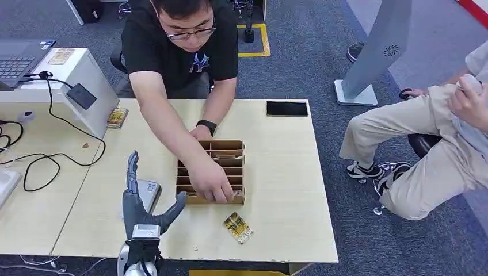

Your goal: Pass the card to the sensor for recognition and then transmit it.

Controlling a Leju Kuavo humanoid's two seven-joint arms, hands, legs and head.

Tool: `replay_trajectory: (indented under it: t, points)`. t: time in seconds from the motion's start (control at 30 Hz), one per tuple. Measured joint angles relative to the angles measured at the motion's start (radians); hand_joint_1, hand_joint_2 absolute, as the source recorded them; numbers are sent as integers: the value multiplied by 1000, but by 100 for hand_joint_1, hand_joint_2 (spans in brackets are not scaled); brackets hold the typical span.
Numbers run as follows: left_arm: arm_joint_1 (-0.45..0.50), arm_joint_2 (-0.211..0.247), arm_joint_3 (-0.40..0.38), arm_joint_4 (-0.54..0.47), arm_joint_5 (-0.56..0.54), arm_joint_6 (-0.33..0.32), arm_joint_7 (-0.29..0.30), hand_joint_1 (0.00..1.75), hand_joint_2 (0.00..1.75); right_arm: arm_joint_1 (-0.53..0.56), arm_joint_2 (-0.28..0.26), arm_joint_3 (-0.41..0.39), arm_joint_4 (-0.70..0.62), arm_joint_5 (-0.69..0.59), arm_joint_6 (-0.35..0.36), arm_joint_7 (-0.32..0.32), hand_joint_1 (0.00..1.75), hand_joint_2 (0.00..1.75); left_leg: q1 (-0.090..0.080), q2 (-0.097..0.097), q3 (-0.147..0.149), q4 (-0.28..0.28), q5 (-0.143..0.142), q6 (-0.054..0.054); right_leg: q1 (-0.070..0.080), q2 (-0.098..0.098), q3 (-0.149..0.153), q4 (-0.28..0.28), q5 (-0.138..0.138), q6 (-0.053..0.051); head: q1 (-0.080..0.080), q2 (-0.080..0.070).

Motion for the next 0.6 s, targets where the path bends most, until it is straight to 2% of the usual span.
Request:
replay_trajectory:
  t: [0.47,0.6]
  points:
    - [2,21,-24,-8,-3,0,5,0,175,3,0,4,0,0,0,0,0,175,0,0,0,0,0,0,0,0,0,0,0,0,0,0]
    - [3,24,-25,-8,-82,31,31,0,175,3,0,3,0,1,0,0,0,175,0,0,0,0,0,0,0,0,0,0,0,0,0,0]
